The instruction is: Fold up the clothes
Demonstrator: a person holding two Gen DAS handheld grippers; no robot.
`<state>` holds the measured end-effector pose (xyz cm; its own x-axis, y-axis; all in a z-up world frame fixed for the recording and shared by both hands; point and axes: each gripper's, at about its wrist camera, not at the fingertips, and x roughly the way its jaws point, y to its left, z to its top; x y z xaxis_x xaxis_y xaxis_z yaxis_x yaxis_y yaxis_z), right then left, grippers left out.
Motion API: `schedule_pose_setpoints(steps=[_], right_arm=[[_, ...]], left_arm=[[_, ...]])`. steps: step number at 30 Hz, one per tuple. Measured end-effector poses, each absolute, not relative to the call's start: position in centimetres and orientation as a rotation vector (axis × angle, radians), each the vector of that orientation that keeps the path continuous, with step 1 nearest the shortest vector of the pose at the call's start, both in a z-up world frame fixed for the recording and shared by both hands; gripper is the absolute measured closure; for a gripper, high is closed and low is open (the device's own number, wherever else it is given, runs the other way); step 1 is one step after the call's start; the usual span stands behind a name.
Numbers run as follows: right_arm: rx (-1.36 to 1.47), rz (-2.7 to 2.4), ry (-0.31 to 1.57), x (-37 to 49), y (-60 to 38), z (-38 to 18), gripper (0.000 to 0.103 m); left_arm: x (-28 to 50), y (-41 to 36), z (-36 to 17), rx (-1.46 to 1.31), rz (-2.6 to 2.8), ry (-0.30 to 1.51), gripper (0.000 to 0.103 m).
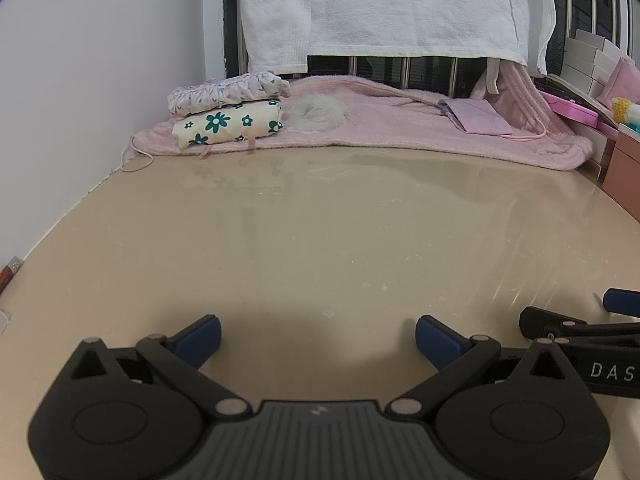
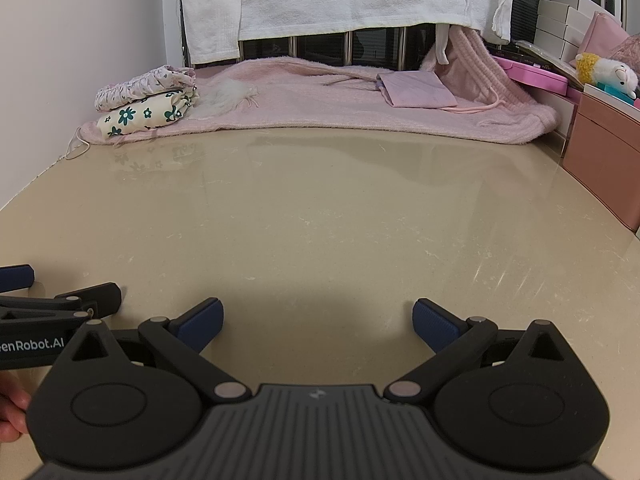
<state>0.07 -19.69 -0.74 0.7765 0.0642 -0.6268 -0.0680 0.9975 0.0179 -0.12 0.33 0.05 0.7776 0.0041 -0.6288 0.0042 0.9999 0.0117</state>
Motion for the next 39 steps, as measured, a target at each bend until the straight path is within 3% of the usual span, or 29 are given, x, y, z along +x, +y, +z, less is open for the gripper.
schedule_pose_setpoints(steps=[39], right_arm=[[-0.006, 0.071, 0.678, 0.15, -19.69, -0.77, 0.001]], left_arm=[[0.24, 0.81, -0.26, 0.012, -0.001, 0.680, 0.000]])
